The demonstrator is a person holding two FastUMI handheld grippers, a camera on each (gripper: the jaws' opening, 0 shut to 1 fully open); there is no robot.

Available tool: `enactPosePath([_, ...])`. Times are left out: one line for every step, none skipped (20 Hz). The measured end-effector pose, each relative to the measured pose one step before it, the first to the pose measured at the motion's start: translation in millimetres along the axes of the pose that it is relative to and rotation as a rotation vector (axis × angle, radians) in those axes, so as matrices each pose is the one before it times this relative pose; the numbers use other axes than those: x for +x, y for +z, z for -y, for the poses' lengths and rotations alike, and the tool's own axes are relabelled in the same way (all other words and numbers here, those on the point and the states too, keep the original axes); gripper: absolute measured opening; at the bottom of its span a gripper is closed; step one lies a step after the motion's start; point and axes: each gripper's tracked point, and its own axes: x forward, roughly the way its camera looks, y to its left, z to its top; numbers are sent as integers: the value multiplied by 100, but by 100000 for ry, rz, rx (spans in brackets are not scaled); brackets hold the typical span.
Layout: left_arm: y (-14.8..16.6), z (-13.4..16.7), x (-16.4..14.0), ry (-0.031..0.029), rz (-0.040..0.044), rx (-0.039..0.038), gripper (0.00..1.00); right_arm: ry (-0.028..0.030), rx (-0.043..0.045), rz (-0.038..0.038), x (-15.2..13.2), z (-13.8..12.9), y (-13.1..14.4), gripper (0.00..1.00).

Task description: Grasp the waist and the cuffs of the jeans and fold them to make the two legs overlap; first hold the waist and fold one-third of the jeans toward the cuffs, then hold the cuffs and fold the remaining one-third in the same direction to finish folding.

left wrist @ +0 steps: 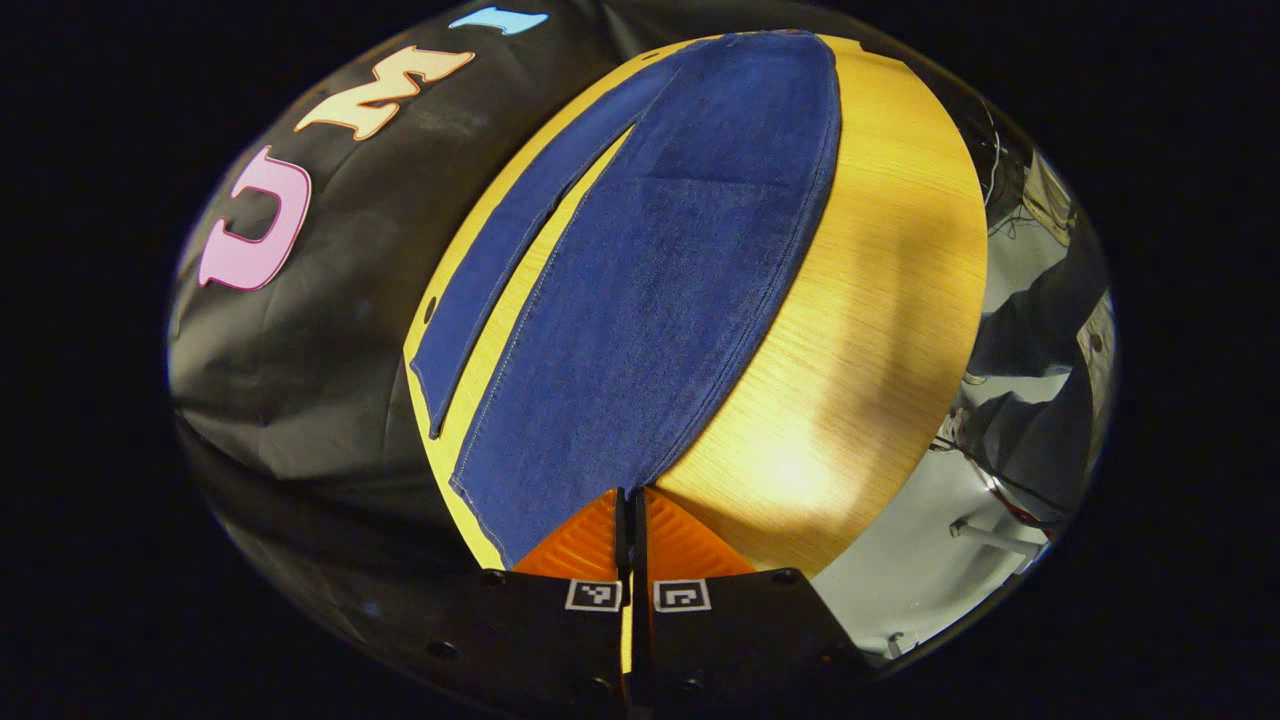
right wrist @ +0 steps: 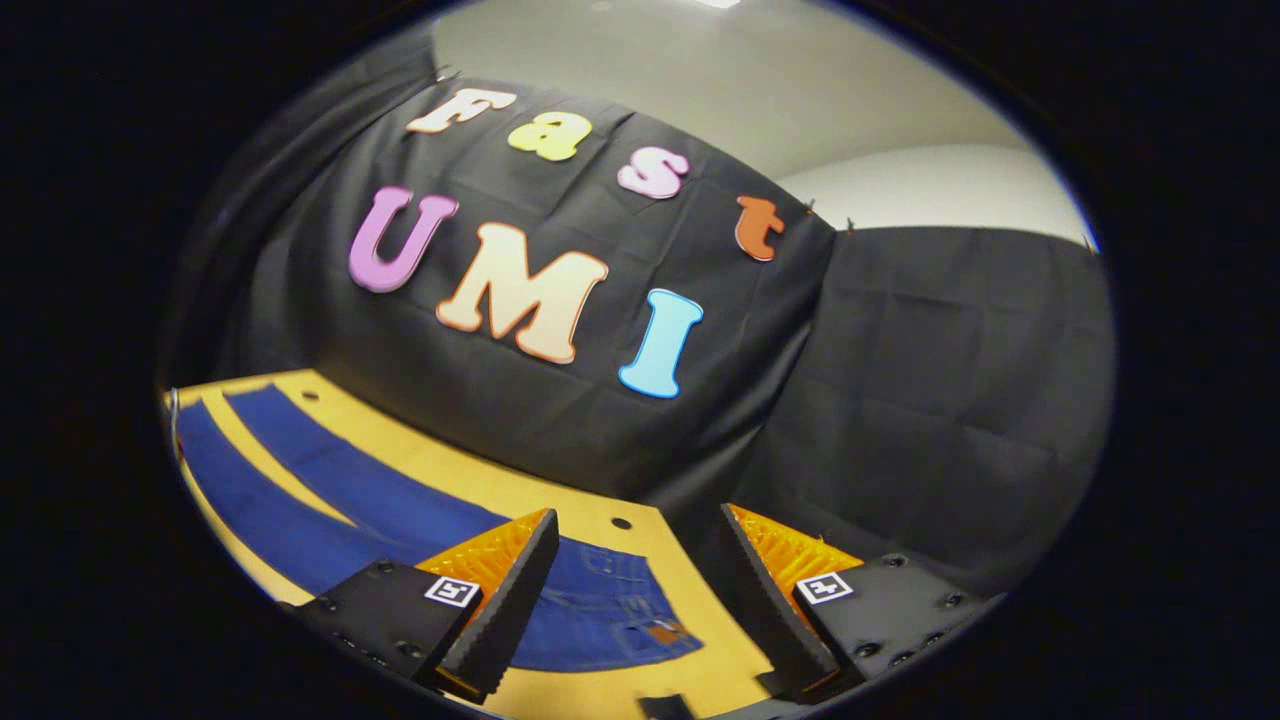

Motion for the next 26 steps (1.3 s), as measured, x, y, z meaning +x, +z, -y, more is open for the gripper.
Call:
enactPosePath([-157, -12, -61, 365, -1011, 700, 0, 2637, -5920, -1849, 334, 233, -1639, 99])
enactPosePath([44, -33, 60, 469, -901, 687, 0, 2944, -5259, -2540, 489, -47, -1785, 98])
enactPosePath([2, 45, -47, 559, -1258, 344, 0, 2830, -4862, -2385, 376, -175, -1923, 99])
enactPosePath([123, -6, -80, 443, -1242, -43, 0, 2871, -4467, -2984, 498, -294, -2250, 99])
enactPosePath([-125, -29, 34, 323, -1160, -387, 0, 2362, -4258, -3547, 483, -382, -2123, 99])
enactPosePath([36, 0, 77, 47, -867, -426, 0, 2370, -3810, -4125, 588, -354, -2253, 99])
enactPosePath([-76, -1, -50, -45, -905, -451, 0, 2686, -3476, -3579, 701, -713, -2116, 99])
enactPosePath([-38, 21, 65, -186, -838, -115, 0, 2887, -3723, -2967, 698, -709, -1563, 99])
enactPosePath([41, -15, -21, -213, -944, -3, 0, 3560, -4141, -1851, 676, -1059, -1243, 99])
enactPosePath([42, -11, 19, -196, -1159, -353, 0, 3960, -5144, -567, 441, -1322, -616, 99])
enactPosePath([-8, 34, -4, -179, -796, -532, 0, 4239, -5879, -100, 617, -1499, -401, 99])
enactPosePath([21, -34, 20, -66, -871, -619, 0, 4653, -5823, 249, 633, -1479, -333, 99])
enactPosePath([-116, -3, 8, 46, -823, -621, 0, 4361, -4847, -791, 574, -1320, -564, 99])
enactPosePath([82, -18, 38, -38, -757, -229, 0, 4372, -2582, -1381, 712, -1285, -757, 99])
enactPosePath([-94, -32, -91, -23, -824, -226, 0, 3973, -1172, -1259, 843, -1081, -705, 100])
enactPosePath([7, -22, 19, 102, -732, -281, 0, 2857, -1303, -1292, 886, -799, -645, 100])
enactPosePath([-52, 21, 19, 122, -879, -190, 0, 2523, -1346, -920, 712, -653, -440, 99])
enactPosePath([90, -40, 76, 55, -731, 4, 0, 2601, -1507, -47, 418, -605, -94, 99])
enactPosePath([-25, -22, -59, 117, -806, -82, 0, 1483, -2212, 560, 235, -242, 167, 100])
enactPosePath([65, 15, -66, 144, -570, -186, 0, 16, -2576, 1515, 471, 347, 504, 100])
enactPosePath([-55, -56, 63, 129, -606, -223, 0, 1595, -1356, 364, 618, -111, 207, 96])
enactPosePath([100, -46, 55, 122, -542, -185, 0, 411, -1330, 87, 1014, -22, -211, 94])
enactPosePath([-73, 0, -22, 156, -494, -37, 0, 688, -1315, 1013, 952, 145, 300, 91])
enactPosePath([6, -11, 55, 319, -415, -193, 0, 1336, -802, 494, 352, 48, 512, 83])
enactPosePath([-8, -74, -54, 492, -300, -162, 0, 2999, -229, 693, 447, -464, 128, 82])
enactPosePath([80, 5, 49, 412, -616, -247, 0, 4440, -392, 1365, 457, -969, 20, 62])
